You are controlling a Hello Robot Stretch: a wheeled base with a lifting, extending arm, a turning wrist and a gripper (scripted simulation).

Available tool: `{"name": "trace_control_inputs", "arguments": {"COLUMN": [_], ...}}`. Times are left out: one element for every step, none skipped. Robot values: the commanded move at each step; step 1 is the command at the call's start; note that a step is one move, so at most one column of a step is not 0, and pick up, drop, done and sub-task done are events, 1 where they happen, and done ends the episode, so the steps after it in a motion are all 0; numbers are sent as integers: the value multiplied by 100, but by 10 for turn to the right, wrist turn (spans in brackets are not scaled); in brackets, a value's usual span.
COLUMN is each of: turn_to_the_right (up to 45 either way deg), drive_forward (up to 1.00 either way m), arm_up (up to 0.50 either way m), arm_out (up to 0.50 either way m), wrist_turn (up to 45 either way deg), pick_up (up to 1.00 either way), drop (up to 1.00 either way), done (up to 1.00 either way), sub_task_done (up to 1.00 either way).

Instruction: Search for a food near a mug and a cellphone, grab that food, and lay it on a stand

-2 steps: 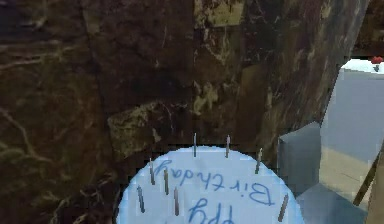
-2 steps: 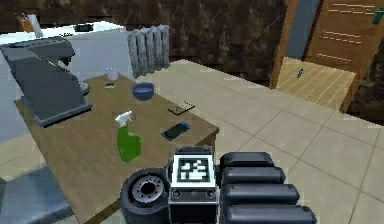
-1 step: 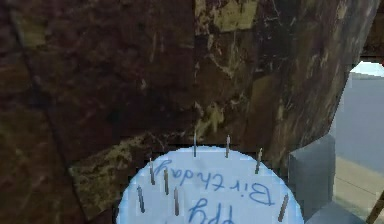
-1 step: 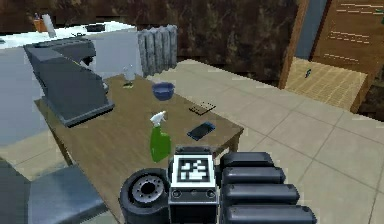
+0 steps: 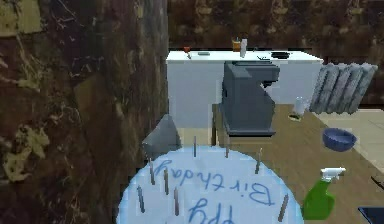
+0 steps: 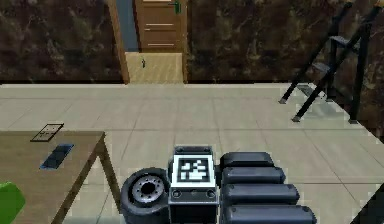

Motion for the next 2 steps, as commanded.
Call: {"name": "trace_control_inputs", "arguments": {"turn_to_the_right": [450, 450], "drive_forward": [0, 0], "arm_up": [0, 0], "arm_out": [0, 0], "wrist_turn": [0, 0], "pick_up": [0, 0], "drop": [0, 0], "done": [0, 0], "sub_task_done": [0, 0]}}
